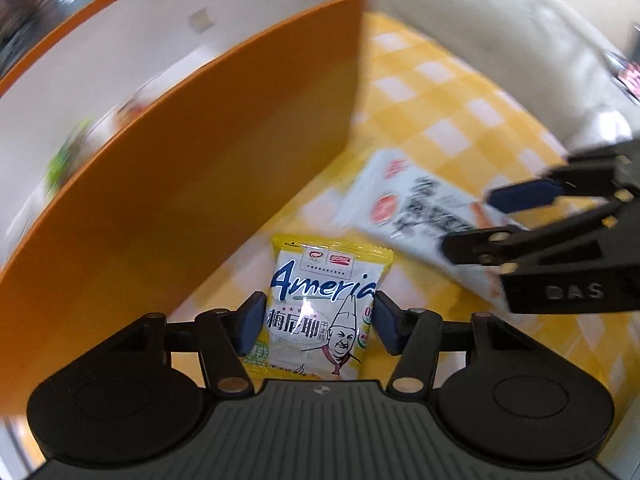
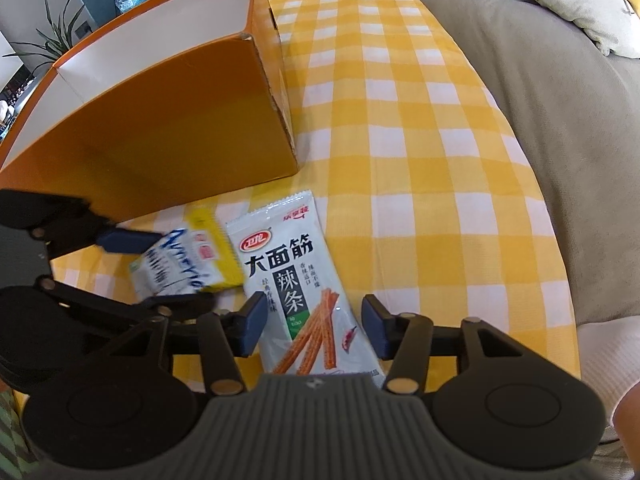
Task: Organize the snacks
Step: 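Lift the spicy-strip packet with the right tool while the left tool grasps the yellow Ameria packet, then lift both held packets and carry them over the open orange box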
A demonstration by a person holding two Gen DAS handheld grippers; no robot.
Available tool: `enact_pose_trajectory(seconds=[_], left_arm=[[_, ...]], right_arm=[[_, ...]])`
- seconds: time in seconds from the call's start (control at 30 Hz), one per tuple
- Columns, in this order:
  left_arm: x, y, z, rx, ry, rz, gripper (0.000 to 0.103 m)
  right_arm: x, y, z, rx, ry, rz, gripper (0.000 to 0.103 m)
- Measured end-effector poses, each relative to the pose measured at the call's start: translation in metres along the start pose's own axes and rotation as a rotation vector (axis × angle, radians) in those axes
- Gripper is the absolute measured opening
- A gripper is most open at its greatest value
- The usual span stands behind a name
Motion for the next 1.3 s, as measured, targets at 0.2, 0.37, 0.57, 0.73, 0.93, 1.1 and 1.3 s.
enact_pose_trajectory(seconds=[0.2, 0.37, 0.57, 0.73, 0.93, 1.1, 1.3], left_arm=[[-0.008, -0.032, 0.024, -0.235, -0.081, -0.04, 0.064], [-0.012, -0.041, 0.038, -0.292, -0.08, -0.064, 0.064], [-0.015, -0.038, 0.041, -0.263, -0.054, -0.063, 0.073], [-0.016, -0.041, 0.041, -0.278, -0.009, -0.041, 0.081], [-0.016, -0.04, 0.043, -0.268, 0.011, -0.036, 0.082], [-0.016, -0.037, 0.042, -0.259, 0.007, -0.073, 0.073], [-0.016, -0.034, 0.042, -0.267, 0.02, -0.076, 0.062]], right_arm=[[0.003, -0.009, 0.003, -0.053, -0.006, -0.005, 0.065], [0.007, -0.025, 0.01, -0.181, -0.024, 0.02, 0.076], [0.012, -0.033, 0.017, -0.266, -0.032, 0.055, 0.08], [0.013, -0.032, 0.017, -0.27, -0.024, 0.055, 0.083], [0.012, -0.034, 0.017, -0.277, -0.029, 0.058, 0.079], [0.008, -0.035, 0.014, -0.275, -0.03, 0.064, 0.055], [0.005, -0.032, 0.011, -0.245, -0.028, 0.08, 0.046]])
Point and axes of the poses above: each gripper's, at about its wrist camera, not at the fingertips, and x roughly the way its jaws point, y to its right, z to its underside, the point moved 4 cm from there along x, roughly the way its jaws point, and after that the axes turned 5 degrees about -z, right-handed, at the moved point
